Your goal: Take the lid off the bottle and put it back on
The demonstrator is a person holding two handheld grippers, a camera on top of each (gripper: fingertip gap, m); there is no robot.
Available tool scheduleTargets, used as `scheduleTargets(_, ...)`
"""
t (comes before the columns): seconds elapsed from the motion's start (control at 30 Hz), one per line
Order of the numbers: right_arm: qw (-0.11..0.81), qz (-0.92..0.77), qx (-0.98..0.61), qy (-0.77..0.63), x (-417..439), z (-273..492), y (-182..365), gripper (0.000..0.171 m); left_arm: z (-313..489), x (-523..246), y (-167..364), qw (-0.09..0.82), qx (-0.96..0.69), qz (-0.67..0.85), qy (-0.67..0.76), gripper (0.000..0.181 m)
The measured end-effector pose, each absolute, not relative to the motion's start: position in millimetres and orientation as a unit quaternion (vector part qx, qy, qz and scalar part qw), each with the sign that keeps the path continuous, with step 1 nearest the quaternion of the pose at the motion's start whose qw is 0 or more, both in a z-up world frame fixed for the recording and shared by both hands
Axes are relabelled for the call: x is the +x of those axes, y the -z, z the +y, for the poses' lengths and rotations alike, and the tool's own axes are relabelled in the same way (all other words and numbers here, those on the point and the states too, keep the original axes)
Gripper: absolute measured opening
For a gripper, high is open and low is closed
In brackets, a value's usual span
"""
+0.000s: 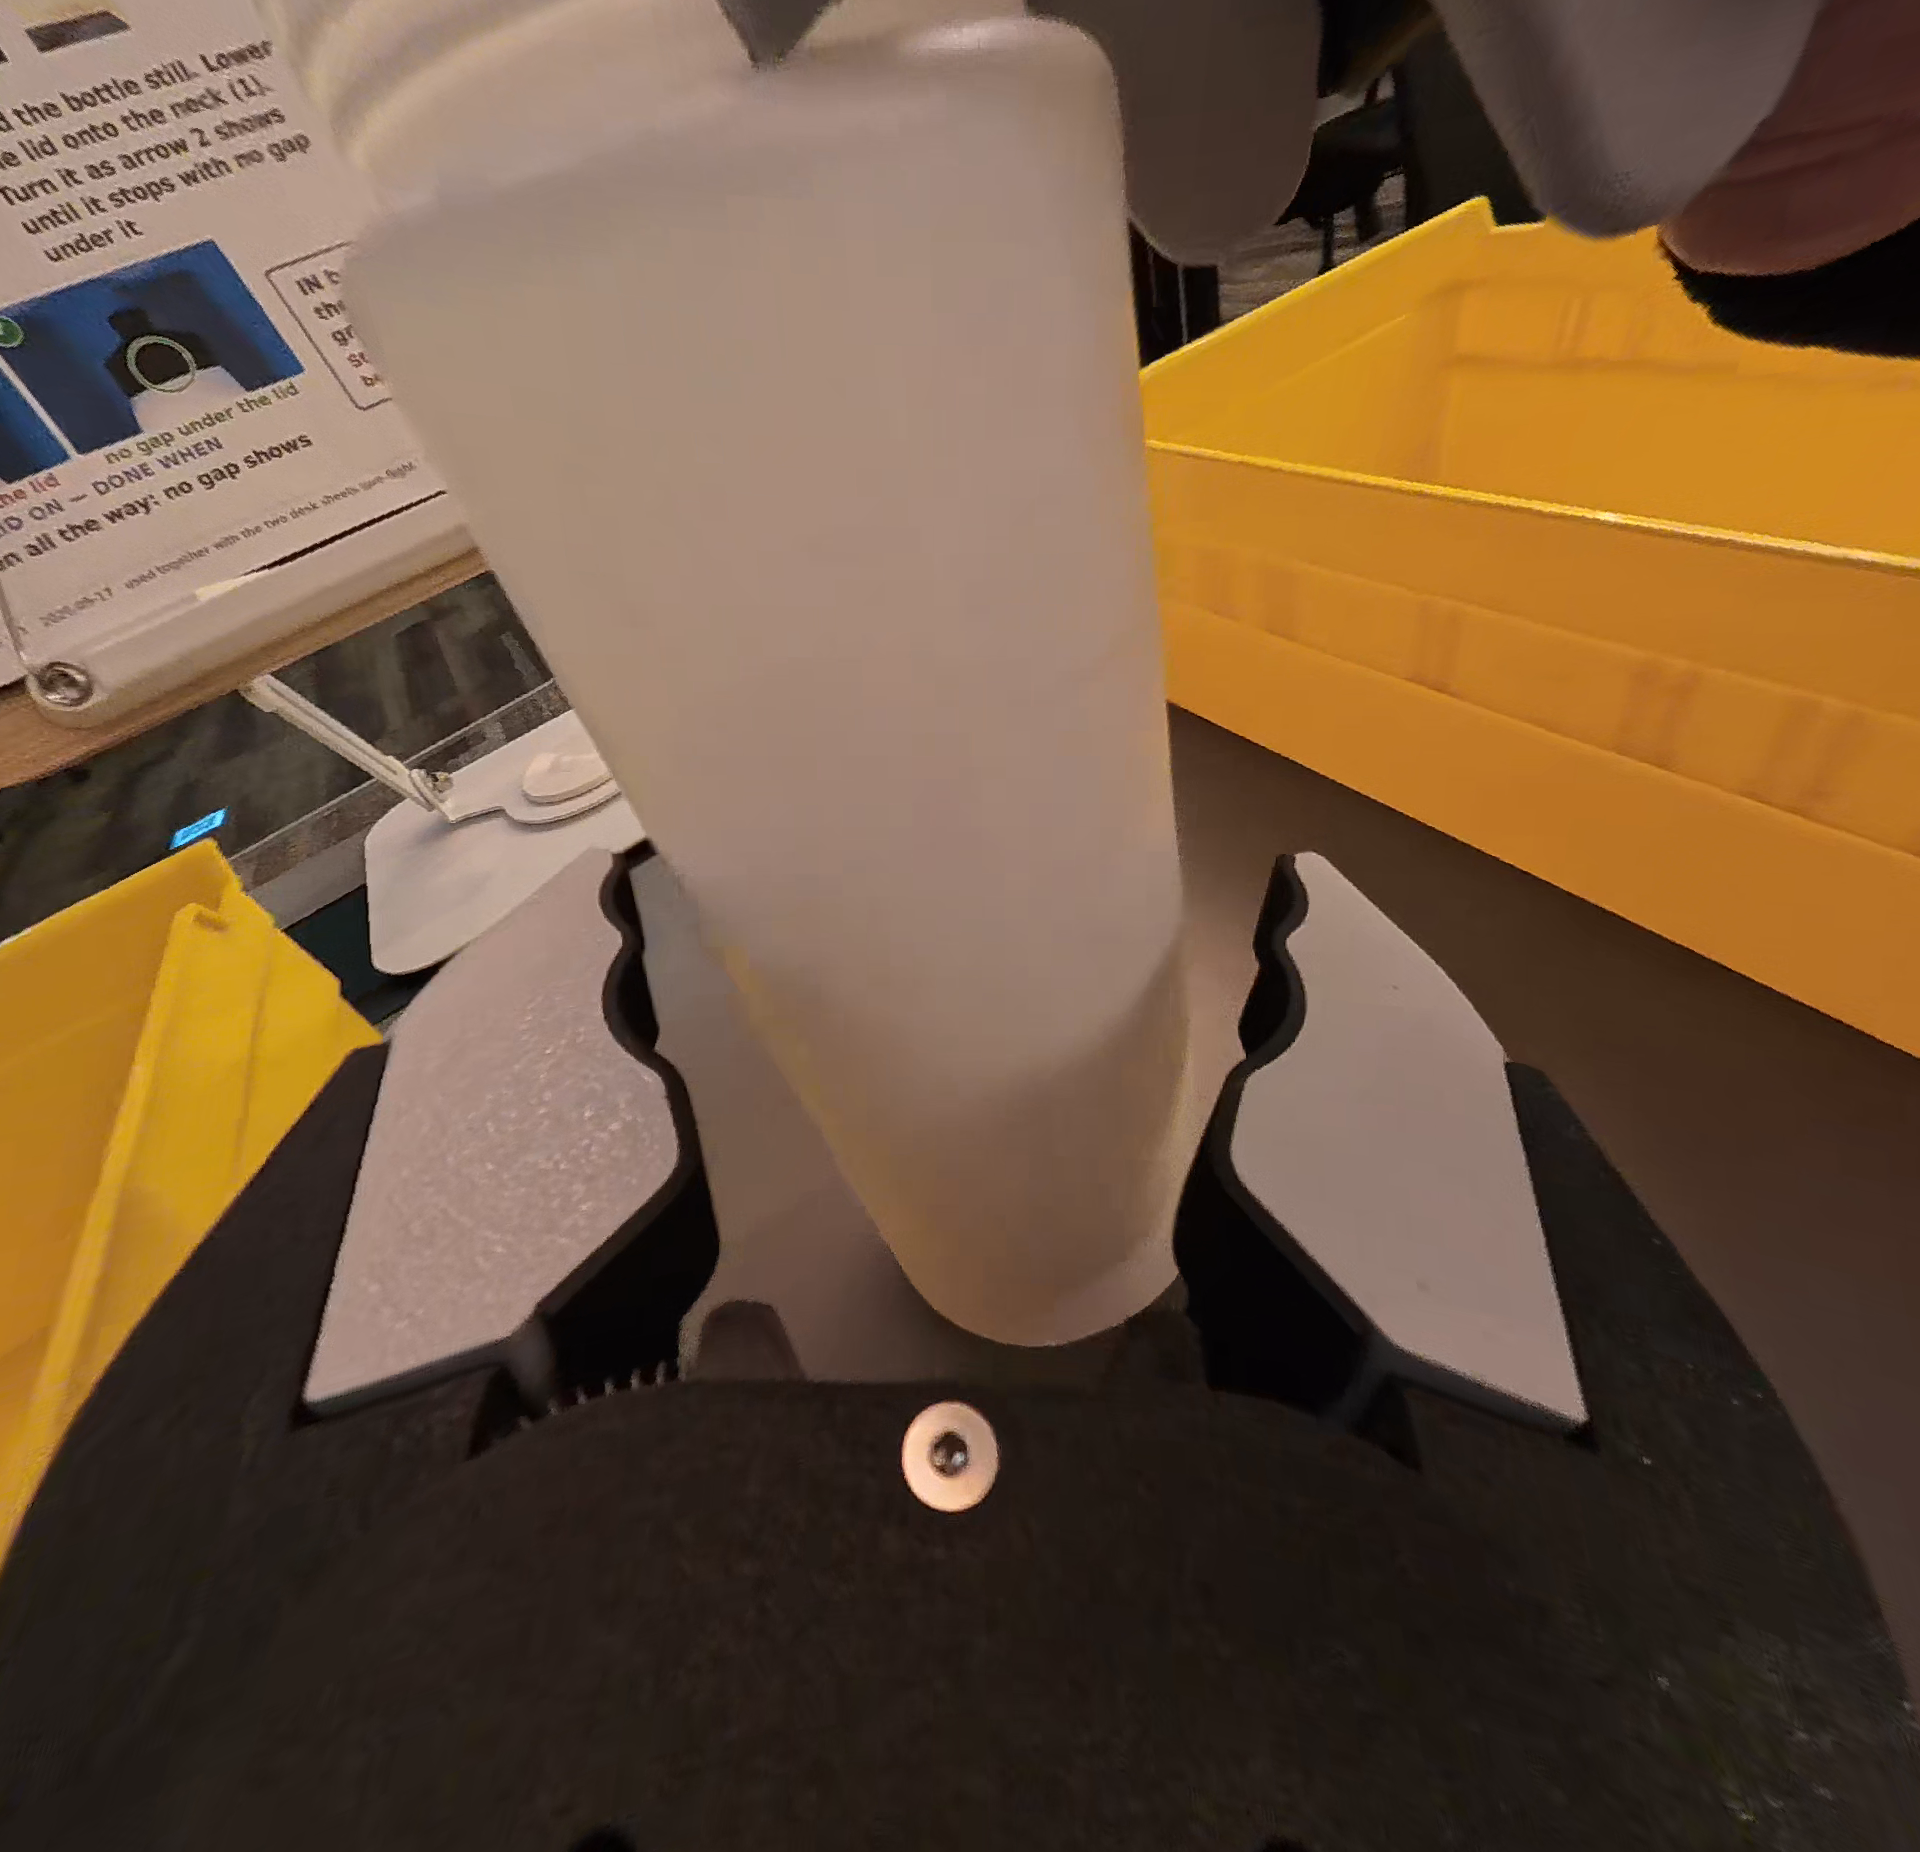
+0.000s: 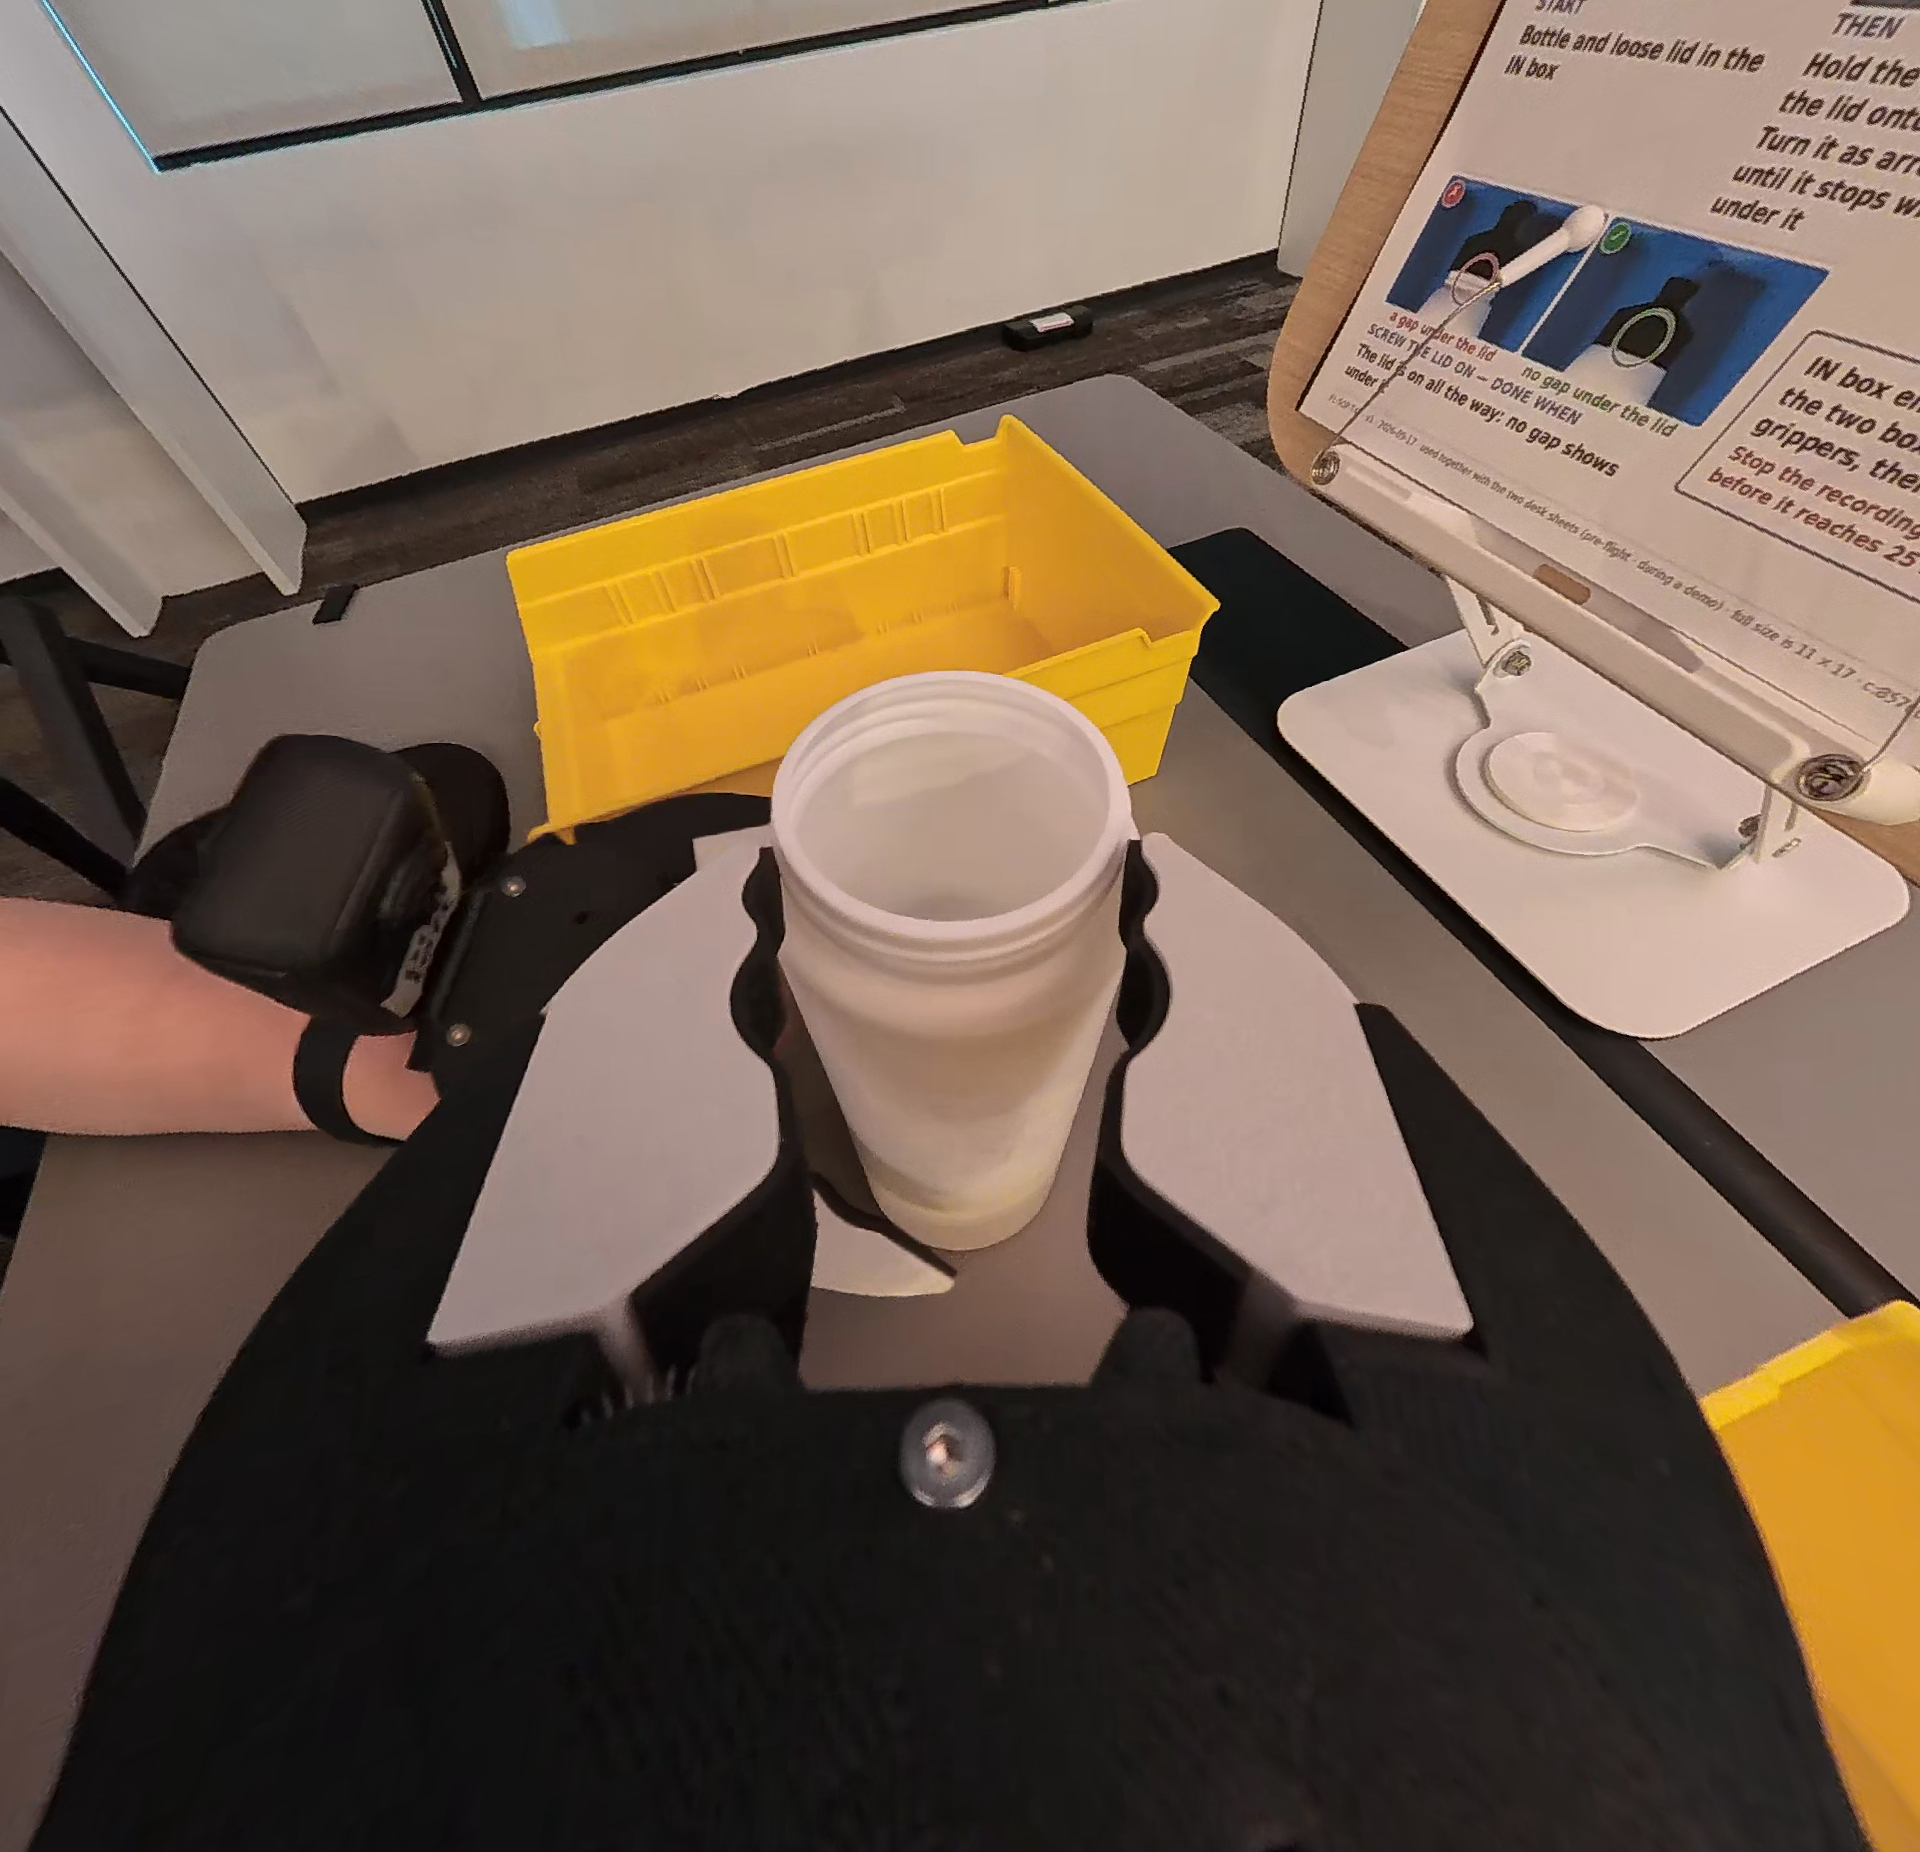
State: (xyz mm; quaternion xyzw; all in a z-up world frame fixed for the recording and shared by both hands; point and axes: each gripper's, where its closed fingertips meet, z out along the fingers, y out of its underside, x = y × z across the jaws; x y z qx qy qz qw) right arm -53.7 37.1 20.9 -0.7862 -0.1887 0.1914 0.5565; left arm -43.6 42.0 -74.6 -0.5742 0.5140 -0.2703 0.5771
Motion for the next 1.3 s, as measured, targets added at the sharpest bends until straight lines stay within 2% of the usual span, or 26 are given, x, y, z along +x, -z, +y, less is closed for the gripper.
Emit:
scheduleTargets(0.27, 0.553, -0.192, -0.789, -0.186, -56.2, 36.7, -21.3, 0.064, 27.1, -80.2, 50.8, 0.552, -0.604, 0.49, 0.301, 0.113)
scheduleTargets(0.37, 0.552, -0.189, -0.789, -0.193, -58.0, 35.6, -23.0, 0.067, 14.0, -108.3, 25.5, 0.551, -0.598, 0.479, 0.331, 0.107)
scheduleTargets(0.43, 0.559, -0.187, -0.784, -0.195, -57.4, 34.6, -28.2, 0.072, 13.4, -131.2, 5.5, 0.561, -0.597, 0.472, 0.327, 0.096)
scheduleTargets(0.57, 0.585, -0.183, -0.766, -0.196, -54.4, 30.0, -46.4, 0.072, 50.3, -177.1, -34.5, 0.58, -0.63, 0.442, 0.267, 0.096)
scheduleTargets(0.67, 0.596, -0.184, -0.758, -0.188, -51.3, 24.4, -57.8, 0.072, 95.0, -198.6, -43.8, 0.541, -0.68, 0.42, 0.263, 0.091)
scheduleTargets(0.8, 0.614, -0.184, -0.746, -0.183, -45.9, 13.1, -76.1, 0.072, 157.3, -200.0, 8.7, 0.41, -0.758, 0.456, 0.223, 0.079)
scheduleTargets(0.9, 0.627, -0.181, -0.736, -0.178, -39.7, 3.1, -90.4, 0.072, 181.0, -184.9, 62.3, 0.317, -0.774, 0.509, 0.204, 0.08)
scheduleTargets(0.97, 0.634, -0.18, -0.733, -0.169, -34.0, -2.9, -98.0, 0.072, 196.9, -177.0, 90.0, 0.296, -0.773, 0.529, 0.187, 0.081)
scheduleTargets(1.03, 0.64, -0.177, -0.729, -0.163, -28.2, -9.1, -104.9, 0.072, 207.9, -164.7, 108.8, 0.295, -0.754, 0.556, 0.19, 0.09)
scheduleTargets(1.17, 0.657, -0.166, -0.717, -0.162, -16.8, -19.8, -118.9, 0.072, 219.9, -152.4, 134.0, 0.296, -0.719, 0.602, 0.182, 0.081)
scheduleTargets(1.3, 0.668, -0.152, -0.711, -0.159, -4.4, -25.7, -126.5, 0.072, 223.6, -148.7, 156.1, 0.267, -0.716, 0.623, 0.168, 0.081)
